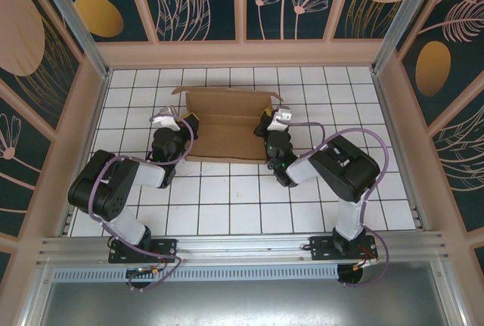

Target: Fold the paper box

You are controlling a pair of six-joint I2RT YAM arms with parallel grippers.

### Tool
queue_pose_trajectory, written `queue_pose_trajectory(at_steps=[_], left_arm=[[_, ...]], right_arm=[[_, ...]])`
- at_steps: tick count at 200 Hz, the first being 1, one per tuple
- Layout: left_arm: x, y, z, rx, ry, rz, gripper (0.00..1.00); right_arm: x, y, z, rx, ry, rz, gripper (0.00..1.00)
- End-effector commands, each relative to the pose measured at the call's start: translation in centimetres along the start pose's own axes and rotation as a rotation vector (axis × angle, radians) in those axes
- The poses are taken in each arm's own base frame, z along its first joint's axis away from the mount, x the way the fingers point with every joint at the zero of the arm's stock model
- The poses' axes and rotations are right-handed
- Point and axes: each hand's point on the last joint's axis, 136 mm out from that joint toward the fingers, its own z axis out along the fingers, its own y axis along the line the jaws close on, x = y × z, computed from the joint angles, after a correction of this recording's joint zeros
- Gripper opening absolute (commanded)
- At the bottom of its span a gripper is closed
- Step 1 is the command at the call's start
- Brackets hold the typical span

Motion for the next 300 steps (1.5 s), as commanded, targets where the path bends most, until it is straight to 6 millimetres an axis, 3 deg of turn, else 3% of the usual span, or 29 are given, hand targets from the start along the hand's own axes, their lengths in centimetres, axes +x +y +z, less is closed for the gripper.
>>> queue_pose_trajectory(at_steps=[1,54,69,73,108,138,169,185,220,241,274,300], left_arm=[[-0.5,-0.9,-0.3,0.046,-0.051,-0.011,0.22],[1.4,1.2,-1.2,-0.014,-0.023,-0.080,0.09],[1.8,1.9,-1.5,-0.042,-0.019,-0.104,0.08],[2.7,2.6,-1.5,-0.061,0.002,-0.107,0.08],[3.7,3.5,-1.7,-0.088,0.031,-0.140,0.08],[3.9,4.0,-2.0,-0.112,0.028,-0.148,0.09],[4.2,4.1,-2.2,-0.109,0.036,-0.168,0.10],[4.7,4.1,-2.2,-0.100,0.051,-0.184,0.09],[5.1,4.5,-2.5,-0.108,0.055,-0.210,0.09],[4.9,4.4,-2.6,-0.105,0.049,-0.218,0.10],[4.2,3.5,-2.2,-0.075,0.036,-0.235,0.11],[3.7,2.8,-2.1,-0.053,0.030,-0.245,0.11]], right_arm=[[-1.5,0.2,-0.9,0.014,-0.104,0.043,0.00],[0.2,1.0,-2.4,-0.040,-0.090,0.000,0.00],[0.8,0.9,-2.9,-0.050,-0.074,0.003,0.00],[1.0,0.9,-3.0,-0.052,-0.066,0.004,0.00],[2.7,0.9,-3.9,-0.093,-0.004,0.002,0.00],[2.2,0.9,-4.3,-0.114,-0.006,-0.039,0.00],[2.1,1.4,-4.5,-0.193,0.017,-0.040,0.04],[2.7,1.2,-4.5,-0.196,0.042,-0.027,0.00],[4.9,1.3,-4.9,-0.188,0.110,0.014,0.00],[5.0,2.0,-5.0,-0.188,0.119,0.012,0.00],[4.2,3.6,-4.3,-0.162,0.103,-0.006,0.17],[3.0,4.6,-3.7,-0.145,0.072,-0.033,0.19]])
